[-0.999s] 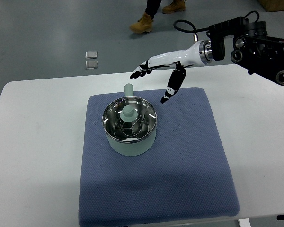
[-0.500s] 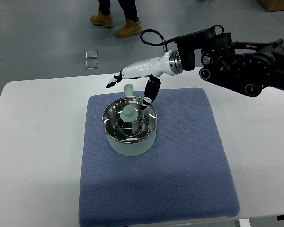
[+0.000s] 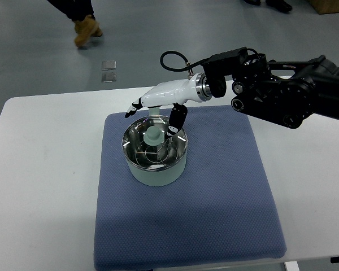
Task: Open lid and place right of pot
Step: 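Close the right hand fingers around the green knob of the glass lid, then lift the glass lid up off the pot with the right hand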
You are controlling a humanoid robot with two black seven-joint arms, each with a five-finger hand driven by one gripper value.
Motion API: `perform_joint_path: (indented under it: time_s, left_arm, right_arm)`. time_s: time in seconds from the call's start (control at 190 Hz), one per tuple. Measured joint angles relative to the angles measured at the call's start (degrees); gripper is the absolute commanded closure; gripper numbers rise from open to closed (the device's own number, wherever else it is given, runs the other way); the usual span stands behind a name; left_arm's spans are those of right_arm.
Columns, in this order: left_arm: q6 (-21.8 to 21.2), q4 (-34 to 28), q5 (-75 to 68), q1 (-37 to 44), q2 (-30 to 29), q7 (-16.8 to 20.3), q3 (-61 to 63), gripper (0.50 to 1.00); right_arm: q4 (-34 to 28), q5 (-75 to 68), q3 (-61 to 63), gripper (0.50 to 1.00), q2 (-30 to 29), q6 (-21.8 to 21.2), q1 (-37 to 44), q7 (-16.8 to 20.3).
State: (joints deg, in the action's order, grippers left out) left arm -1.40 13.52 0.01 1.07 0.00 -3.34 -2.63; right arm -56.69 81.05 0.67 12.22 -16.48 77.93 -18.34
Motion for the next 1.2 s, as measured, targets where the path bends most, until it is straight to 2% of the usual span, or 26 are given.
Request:
perform_joint_path:
  time_s: [0.089,0.195,0.368,0.473,0.573,0.621,0.626,0.631,0.705,0.757,0.805,1.199]
  left_arm:
    - [0.0,-0.1,0.0,0.0,0.0,0.0,0.0,0.5]
    - [0.0,-0.1,0.0,0.0,0.0,0.0,0.0,0.5]
    - [0.0,-0.1,0.1,0.1,0.0,0.0,0.0,0.5]
    - [0.0,-0.1,0.1,0.1,0.0,0.0,0.0,0.5]
    - [0.0,-0.1,0.1,0.1,0.0,0.0,0.0,0.5]
    - [0.0,-0.1,0.1,0.1,0.0,0.0,0.0,0.5]
    - [0.0,-0.1,0.1,0.1,0.0,0.0,0.0,0.5]
    - [0.0,-0.1,0.1,0.1,0.0,0.0,0.0,0.5]
    - [0.0,-0.1,0.1,0.1,0.0,0.0,0.0,0.5]
    - [0.0,-0.1,0.1,0.1,0.0,0.0,0.0,0.5]
    - [0.0,-0.1,0.1,0.1,0.0,0.0,0.0,0.5]
    - [0.0,-0.1,0.1,0.1,0.0,0.0,0.0,0.5]
  right_arm:
    - [0.0,0.3,0.0,0.705,0.0,0.1,-0.3,-0.3]
    - [0.0,0.4,0.0,0.707,0.1,0.2,-0.5,-0.6]
    - [0.0,1.2,-0.1,0.754,0.1,0.4,-1.2,-0.7]
    - [0.0,1.3,-0.1,0.76,0.1,0.7,-1.6,-0.8]
    - [0.0,1.4,-0.1,0.809,0.2,0.9,-1.9,-0.8]
    - [-0.1,1.4,-0.1,0.81,0.2,1.0,-2.0,-0.8]
    - [-0.1,1.4,-0.1,0.842,0.2,1.1,-2.0,-0.8]
    - [-0.1,1.4,-0.1,0.846,0.2,1.1,-2.0,-0.8]
    - [-0.1,1.5,-0.1,0.875,0.2,1.4,-2.1,-0.8]
    - [-0.1,1.8,-0.1,0.875,0.2,1.5,-2.1,-0.8]
    - [-0.1,2.0,-0.1,0.903,0.2,1.6,-2.1,-0.8]
    - [-0.2,2.4,-0.1,0.918,0.4,2.4,-2.1,-1.3]
